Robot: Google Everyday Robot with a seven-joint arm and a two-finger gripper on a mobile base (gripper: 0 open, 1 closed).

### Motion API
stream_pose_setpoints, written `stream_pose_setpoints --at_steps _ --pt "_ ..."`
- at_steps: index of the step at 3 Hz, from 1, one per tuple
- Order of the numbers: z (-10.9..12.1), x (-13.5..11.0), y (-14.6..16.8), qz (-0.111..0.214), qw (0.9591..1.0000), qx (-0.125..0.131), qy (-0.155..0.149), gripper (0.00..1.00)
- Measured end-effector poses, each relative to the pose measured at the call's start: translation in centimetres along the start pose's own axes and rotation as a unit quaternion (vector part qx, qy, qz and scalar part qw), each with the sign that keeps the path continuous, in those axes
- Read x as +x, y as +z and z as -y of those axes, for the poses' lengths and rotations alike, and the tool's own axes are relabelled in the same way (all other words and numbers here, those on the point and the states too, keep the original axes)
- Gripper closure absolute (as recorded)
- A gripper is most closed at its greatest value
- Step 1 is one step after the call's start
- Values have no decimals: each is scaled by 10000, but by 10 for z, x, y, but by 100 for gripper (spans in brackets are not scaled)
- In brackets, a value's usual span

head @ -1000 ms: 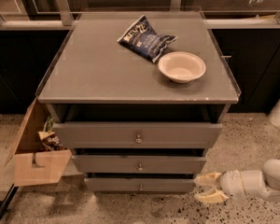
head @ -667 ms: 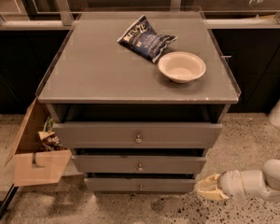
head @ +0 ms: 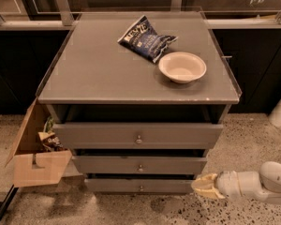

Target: Open middle drawer

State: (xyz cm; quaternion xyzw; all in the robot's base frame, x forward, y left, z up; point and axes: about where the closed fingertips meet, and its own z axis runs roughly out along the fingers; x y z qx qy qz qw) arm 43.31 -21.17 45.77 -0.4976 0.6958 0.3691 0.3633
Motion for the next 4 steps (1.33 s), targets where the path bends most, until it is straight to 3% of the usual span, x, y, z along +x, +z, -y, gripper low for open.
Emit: stream_pose_setpoints --at_steps 2,3,4 --pt "44 -19 50 120 9986 479 -172 100" --pt "49 -37 53 50 9953 957 -158 100" --pt "63 -29 54 -139 9913 1301 -128 100"
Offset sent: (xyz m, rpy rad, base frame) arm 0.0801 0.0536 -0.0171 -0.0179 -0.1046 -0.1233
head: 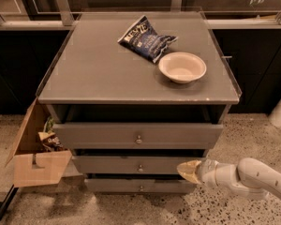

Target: Open middle drawer

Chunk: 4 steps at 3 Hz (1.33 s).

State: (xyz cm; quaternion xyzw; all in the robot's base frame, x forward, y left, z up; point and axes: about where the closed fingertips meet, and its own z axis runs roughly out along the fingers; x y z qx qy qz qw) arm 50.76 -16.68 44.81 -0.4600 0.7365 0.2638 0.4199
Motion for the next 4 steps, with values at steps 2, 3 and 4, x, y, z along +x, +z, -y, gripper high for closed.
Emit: stream_pose_setpoints --at_steps 2,3,4 --pt "-2 -7 9 142 9997 170 46 100" --pt "-7 -15 16 132 9993 334 110 100" --pt "-6 -20 16 41 9976 671 142 100"
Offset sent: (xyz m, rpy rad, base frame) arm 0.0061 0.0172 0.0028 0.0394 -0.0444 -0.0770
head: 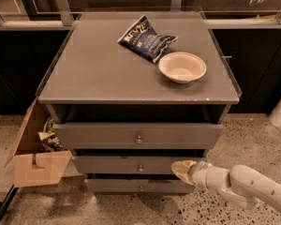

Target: Open middle drawer

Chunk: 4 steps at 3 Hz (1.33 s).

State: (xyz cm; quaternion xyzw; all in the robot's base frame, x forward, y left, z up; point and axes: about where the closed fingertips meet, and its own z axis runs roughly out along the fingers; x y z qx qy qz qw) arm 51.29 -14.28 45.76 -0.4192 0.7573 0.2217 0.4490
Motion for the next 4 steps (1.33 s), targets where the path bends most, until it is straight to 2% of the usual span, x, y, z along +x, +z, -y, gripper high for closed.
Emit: stream_pose_setpoints --at_steps 1,2,3,4 --pt "19 -3 1 -63 9992 387 -32 100" --pt "19 -3 1 -65 9992 389 -32 100" --pt "23 -5 10 53 9981 607 -26 100" --pt "41 -10 17 297 9926 1175 10 100"
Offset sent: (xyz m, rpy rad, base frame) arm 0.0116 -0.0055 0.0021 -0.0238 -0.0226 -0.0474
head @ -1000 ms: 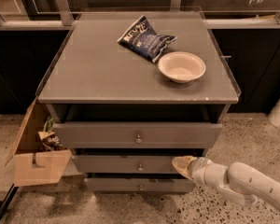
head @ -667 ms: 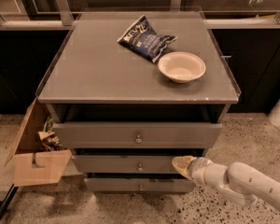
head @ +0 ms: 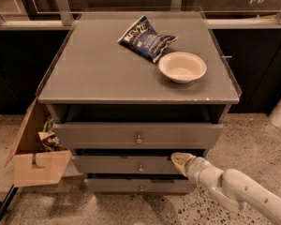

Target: Open middle drawer

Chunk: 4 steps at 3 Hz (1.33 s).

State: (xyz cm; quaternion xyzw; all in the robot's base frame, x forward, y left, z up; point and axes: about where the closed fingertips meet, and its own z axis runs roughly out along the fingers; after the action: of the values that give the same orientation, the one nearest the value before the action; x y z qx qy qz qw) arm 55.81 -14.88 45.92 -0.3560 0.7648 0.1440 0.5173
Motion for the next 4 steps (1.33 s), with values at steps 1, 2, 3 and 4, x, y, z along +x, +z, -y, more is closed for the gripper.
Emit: stream_pose_setpoints --at_steps 1,2,3,4 --pt "20 -7 7 246 9983 524 28 100" --pt "46 -14 16 434 9948 918 88 100" --pt "45 -14 17 409 9948 930 78 100" --pt "46 -6 27 274 9953 925 31 100"
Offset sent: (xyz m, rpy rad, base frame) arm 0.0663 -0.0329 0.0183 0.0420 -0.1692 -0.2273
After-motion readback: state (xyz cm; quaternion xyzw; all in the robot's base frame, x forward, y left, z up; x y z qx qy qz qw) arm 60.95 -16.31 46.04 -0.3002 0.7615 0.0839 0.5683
